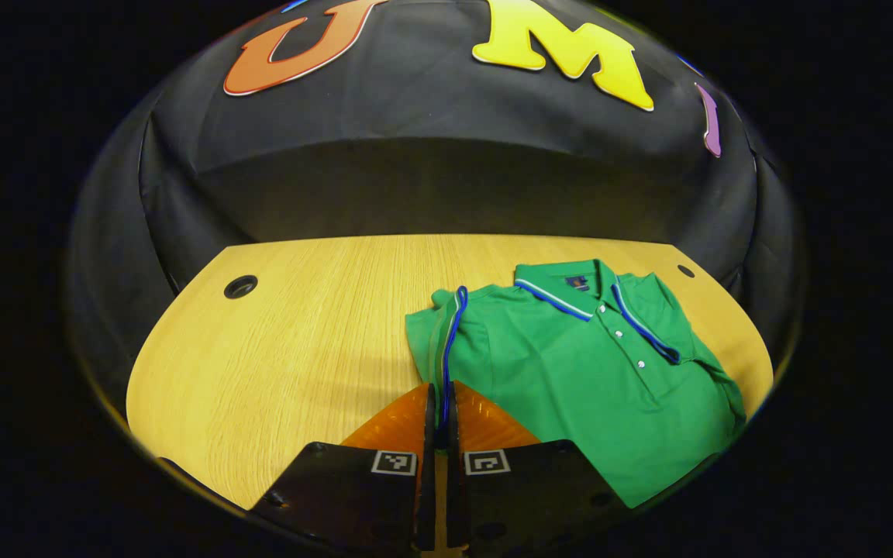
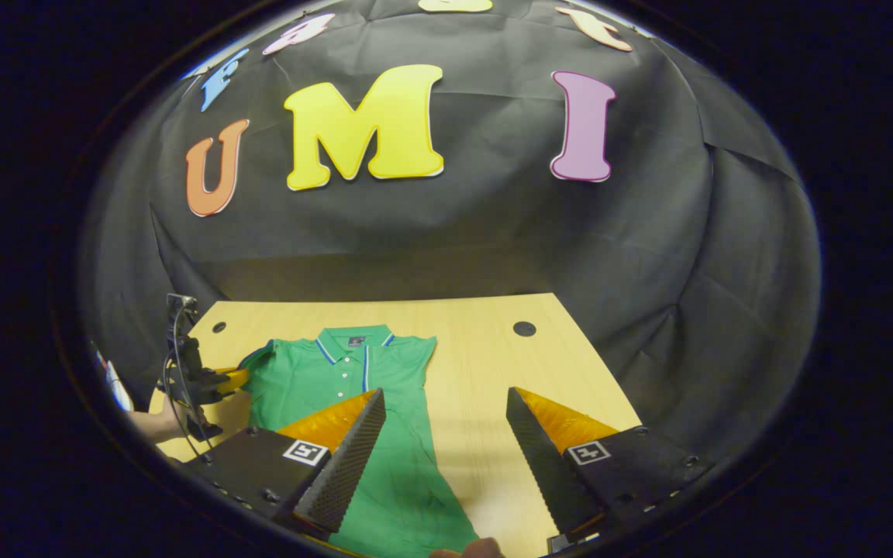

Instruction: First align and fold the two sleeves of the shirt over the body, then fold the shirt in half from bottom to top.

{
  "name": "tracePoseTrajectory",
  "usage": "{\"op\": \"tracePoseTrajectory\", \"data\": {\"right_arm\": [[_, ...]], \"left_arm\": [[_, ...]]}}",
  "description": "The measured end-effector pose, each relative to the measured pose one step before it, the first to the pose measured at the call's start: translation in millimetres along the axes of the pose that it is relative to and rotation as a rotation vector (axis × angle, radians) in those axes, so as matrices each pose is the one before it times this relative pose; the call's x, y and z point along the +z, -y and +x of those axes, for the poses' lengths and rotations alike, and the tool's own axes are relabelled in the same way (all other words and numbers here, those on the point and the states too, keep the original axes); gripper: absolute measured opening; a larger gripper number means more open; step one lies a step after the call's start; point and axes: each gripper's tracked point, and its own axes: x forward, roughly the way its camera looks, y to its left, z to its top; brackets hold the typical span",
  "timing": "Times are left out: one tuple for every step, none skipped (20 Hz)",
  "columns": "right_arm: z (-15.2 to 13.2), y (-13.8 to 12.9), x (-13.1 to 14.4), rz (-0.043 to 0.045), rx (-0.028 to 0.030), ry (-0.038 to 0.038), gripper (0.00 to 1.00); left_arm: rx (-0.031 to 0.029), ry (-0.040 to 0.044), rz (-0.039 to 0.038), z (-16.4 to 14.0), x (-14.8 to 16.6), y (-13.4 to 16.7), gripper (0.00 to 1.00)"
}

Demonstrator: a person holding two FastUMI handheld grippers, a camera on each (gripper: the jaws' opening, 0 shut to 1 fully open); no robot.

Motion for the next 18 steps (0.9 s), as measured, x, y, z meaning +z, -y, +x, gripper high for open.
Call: {"op": "tracePoseTrajectory", "data": {"right_arm": [[0.93, 0.75, -1.41, 0.00637, 0.00207, -0.00162, 0.96], [-0.75, 0.23, -2.12, 0.00659, 0.00224, -0.00093, 0.96], [-0.60, 0.74, -0.84, 0.00539, 0.00300, -0.00022, 0.96], [-0.96, 0.55, 0.04, 0.00360, 0.00244, 0.00081, 0.96], [-0.88, 0.82, -0.65, 0.00400, 0.00275, 0.00164, 0.96], [-0.69, 0.85, 0.33, 0.00511, 0.00196, 0.00288, 0.96], [0.19, 1.53, 0.63, 0.00507, 0.00103, 0.00349, 0.96], [-1.28, 3.29, 1.20, 0.00579, -0.00147, 0.00419, 0.96], [-2.26, 3.65, 0.06, 0.00628, -0.00280, 0.00439, 0.96], [-2.70, 4.63, 1.21, 0.00807, -0.00444, 0.00515, 0.96], [-1.07, 5.38, -0.16, 0.00902, -0.00604, 0.00491, 0.96], [-1.38, 6.28, -0.90, 0.01015, -0.00818, 0.00259, 0.96], [-2.09, 6.80, -0.84, 0.01056, -0.00871, 0.00040, 0.96], [-2.38, 6.90, -0.92, 0.01037, -0.01049, -0.00123, 0.96], [-2.69, 7.33, -1.51, 0.00942, -0.01058, -0.00005, 0.95], [-1.75, 7.14, -0.26, 0.00838, -0.01219, 0.00097, 0.94], [-2.99, 7.07, -1.58, 0.00776, -0.01108, 0.00122, 0.94], [-1.47, 6.79, -1.01, 0.00723, -0.01027, -0.00197, 0.94]], "left_arm": [[-0.01132, 0.01662, 0.00469, -2.64, 7.72, 3.04, 0.08], [-0.01025, 0.01119, 0.00341, -2.18, 7.37, 4.32, 0.08], [-0.01539, 0.00910, -0.00302, -2.52, 6.62, 5.19, 0.07], [-0.01284, 0.00755, -0.00688, -1.38, 6.67, 5.93, 0.07], [-0.00781, 0.00585, -0.01016, -1.28, 7.27, 5.63, 0.06], [-0.00545, 0.01210, -0.00746, -1.61, 8.17, 5.78, 0.06], [-0.00786, 0.00759, -0.00287, -0.36, 7.06, 7.57, 0.06], [-0.00632, 0.00833, 0.00259, 0.23, 6.73, 8.32, 0.06], [-0.00591, -0.00263, 0.00292, 0.68, 4.29, 9.55, 0.06], [-0.00866, -0.00311, 0.00341, 2.37, 2.45, 10.41, 0.06], [-0.01354, -0.00670, 0.00203, 3.23, 1.21, 13.00, 0.06], [-0.01183, -0.00958, -0.00157, 4.24, -0.96, 12.08, 0.06], [-0.00953, -0.01245, -0.00354, 5.70, -1.77, 10.32, 0.06], [-0.00591, -0.01543, -0.00665, 6.33, -2.88, 10.00, 0.06], [-0.00354, -0.01602, -0.00604, 7.51, -4.08, 9.02, 0.06], [-0.00581, -0.01723, -0.00596, 5.95, -3.69, 9.16, 0.06], [-0.00781, -0.01598, -0.00545, 5.55, -4.47, 9.10, 0.06], [-0.00156, -0.01086, -0.00273, 4.71, -3.00, 6.85, 0.06]]}}
